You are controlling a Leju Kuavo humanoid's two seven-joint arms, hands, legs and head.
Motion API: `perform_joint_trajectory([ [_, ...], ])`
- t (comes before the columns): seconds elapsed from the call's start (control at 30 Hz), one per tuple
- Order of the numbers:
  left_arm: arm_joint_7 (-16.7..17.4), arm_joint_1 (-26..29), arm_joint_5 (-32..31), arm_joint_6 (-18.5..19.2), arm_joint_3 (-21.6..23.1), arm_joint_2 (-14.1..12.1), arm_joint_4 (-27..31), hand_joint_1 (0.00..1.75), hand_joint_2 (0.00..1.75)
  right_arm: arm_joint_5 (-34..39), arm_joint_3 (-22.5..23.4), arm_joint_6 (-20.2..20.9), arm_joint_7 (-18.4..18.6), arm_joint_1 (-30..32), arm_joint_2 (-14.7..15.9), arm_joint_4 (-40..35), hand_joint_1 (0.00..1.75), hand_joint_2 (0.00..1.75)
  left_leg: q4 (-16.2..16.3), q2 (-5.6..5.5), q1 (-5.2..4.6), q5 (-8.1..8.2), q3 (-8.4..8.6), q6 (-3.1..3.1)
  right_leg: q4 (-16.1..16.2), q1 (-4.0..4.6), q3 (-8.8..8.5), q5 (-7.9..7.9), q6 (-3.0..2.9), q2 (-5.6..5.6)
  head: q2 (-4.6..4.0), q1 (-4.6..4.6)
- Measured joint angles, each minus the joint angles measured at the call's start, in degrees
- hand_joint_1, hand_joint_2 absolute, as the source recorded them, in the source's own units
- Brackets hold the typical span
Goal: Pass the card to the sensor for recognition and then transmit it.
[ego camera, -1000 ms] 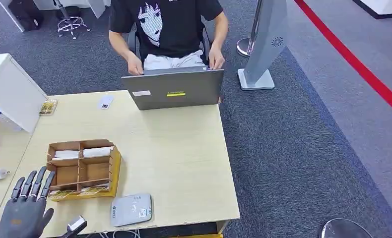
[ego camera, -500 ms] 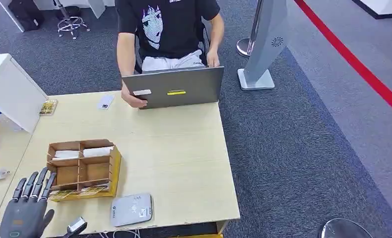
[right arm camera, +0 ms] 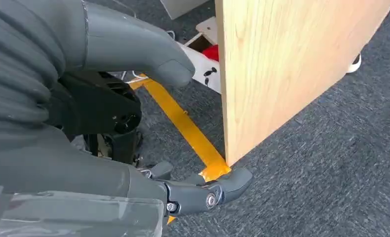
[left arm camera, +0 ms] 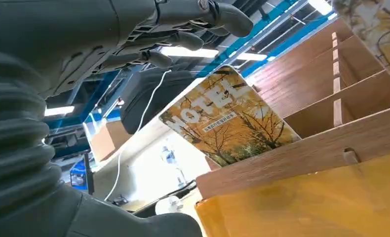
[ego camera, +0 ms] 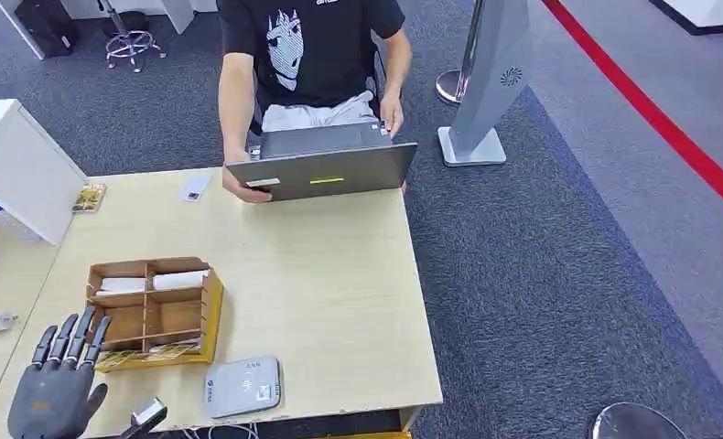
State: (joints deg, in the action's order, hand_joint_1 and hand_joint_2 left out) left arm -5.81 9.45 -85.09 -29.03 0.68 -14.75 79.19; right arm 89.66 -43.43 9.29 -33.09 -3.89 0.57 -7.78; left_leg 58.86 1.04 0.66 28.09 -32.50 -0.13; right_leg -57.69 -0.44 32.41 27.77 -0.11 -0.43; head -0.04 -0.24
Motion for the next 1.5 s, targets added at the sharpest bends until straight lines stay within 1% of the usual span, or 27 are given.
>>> perform_joint_trajectory([
  [0.67,0.6,-0.2,0.0,1.2,1.3,0.0,0.0,0.00,1.75,0.2,0.0,0.0,0.0,0.0,0.0,0.0,0.00,1.75,0.0,0.00,0.00,-0.01,0.01,0.00,0.0,0.00,0.00,-0.02,-0.03,0.00,0.00,0.00],
  [0.7,0.6,-0.2,0.0,1.2,1.3,0.0,0.0,1.59,1.75,0.2,0.0,0.0,0.0,0.0,0.0,0.0,0.00,1.75,0.0,0.00,0.00,-0.01,0.01,0.00,0.0,0.00,0.00,-0.02,-0.03,0.00,0.00,0.00],
  [0.73,0.6,-0.2,0.0,1.2,1.3,0.0,0.0,1.59,1.75,0.2,0.0,0.0,0.0,0.0,0.0,0.0,0.00,1.75,0.0,0.00,0.00,-0.01,0.01,0.00,0.0,0.00,0.00,-0.02,-0.03,0.00,0.00,0.00],
  [0.77,0.6,-0.2,0.0,1.2,1.3,0.0,0.0,1.75,1.75,0.2,0.0,0.0,0.0,0.0,0.0,0.0,0.00,1.75,0.0,0.00,0.00,-0.01,0.01,0.00,0.0,0.00,0.00,-0.02,-0.03,0.00,0.00,0.00],
  [1.3,1.1,-0.3,0.2,1.2,1.6,-0.2,0.4,1.75,1.75,0.2,0.0,0.0,0.0,0.0,0.0,0.0,0.00,1.75,0.0,0.00,0.00,-0.01,0.01,0.00,0.0,0.00,0.00,-0.02,-0.04,0.00,0.00,0.02],
  [1.5,1.0,-0.4,0.3,0.9,1.7,-0.7,1.5,1.75,1.75,0.1,0.0,0.0,0.0,0.0,0.0,0.0,0.00,1.75,0.0,0.00,0.00,-0.01,0.01,0.00,0.0,0.00,0.00,-0.02,-0.04,0.00,0.00,0.00],
])
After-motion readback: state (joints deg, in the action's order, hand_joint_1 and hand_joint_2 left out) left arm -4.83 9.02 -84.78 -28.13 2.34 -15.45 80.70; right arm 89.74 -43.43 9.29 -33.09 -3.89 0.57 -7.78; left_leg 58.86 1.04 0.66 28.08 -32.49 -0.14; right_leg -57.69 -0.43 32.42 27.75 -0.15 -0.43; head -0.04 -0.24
